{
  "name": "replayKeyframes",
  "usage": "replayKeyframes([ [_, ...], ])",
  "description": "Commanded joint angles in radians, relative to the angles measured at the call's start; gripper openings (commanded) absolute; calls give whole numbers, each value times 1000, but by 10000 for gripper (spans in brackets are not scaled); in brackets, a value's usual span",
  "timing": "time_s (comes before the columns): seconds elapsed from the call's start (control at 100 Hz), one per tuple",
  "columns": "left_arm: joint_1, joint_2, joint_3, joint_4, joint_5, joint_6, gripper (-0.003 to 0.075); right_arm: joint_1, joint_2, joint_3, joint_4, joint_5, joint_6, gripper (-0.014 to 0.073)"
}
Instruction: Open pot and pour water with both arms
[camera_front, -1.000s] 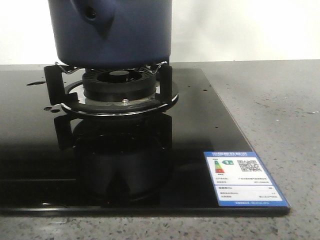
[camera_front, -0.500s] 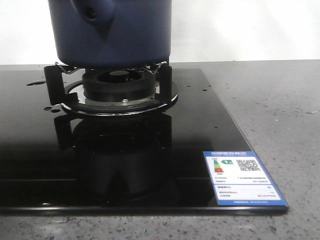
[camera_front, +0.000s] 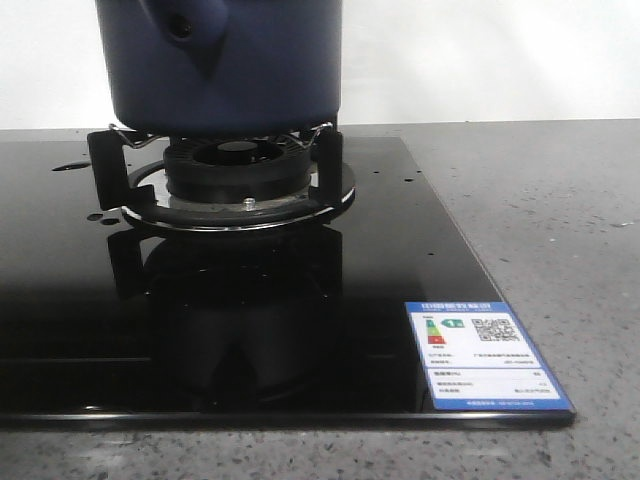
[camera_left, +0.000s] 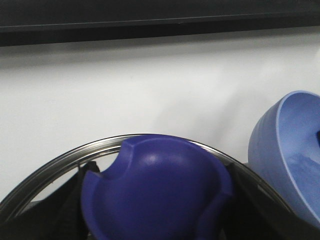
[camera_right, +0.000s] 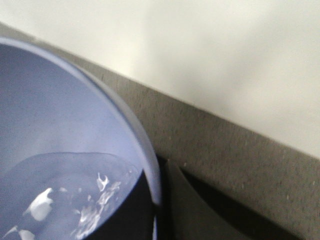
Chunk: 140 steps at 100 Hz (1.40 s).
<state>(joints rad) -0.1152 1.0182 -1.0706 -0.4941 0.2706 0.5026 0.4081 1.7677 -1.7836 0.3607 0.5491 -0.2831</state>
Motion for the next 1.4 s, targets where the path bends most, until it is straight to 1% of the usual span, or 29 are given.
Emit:
replayKeyframes([
  [0.0,6,-19,-36,-22,-99,-3,336,18,-97,52,36,-238,-31,-41],
  [0.11,6,-19,-36,-24,-99,-3,336,49,-125,140,36,-399,-62,-42],
  [0.26,6,-19,-36,-24,-99,-3,336,92,-151,265,31,-664,-71,-42],
  [0.38,6,-19,-36,-24,-99,-3,336,115,-164,347,17,-814,-71,-42],
  [0.54,6,-19,-36,-24,-99,-3,336,133,-177,425,8,-974,-71,-42],
  [0.75,6,-19,-36,-24,-99,-3,336,133,-181,448,-1,-1061,-71,-43],
  [0.96,6,-19,-36,-32,-99,-3,336,133,-181,448,-54,-1158,-71,-43],
  [1.26,6,-19,-36,-32,-99,-3,336,133,-181,448,-59,-1253,-71,-43],
  [1.39,6,-19,-36,-32,-99,-3,336,133,-181,448,-129,-1289,-71,-43],
])
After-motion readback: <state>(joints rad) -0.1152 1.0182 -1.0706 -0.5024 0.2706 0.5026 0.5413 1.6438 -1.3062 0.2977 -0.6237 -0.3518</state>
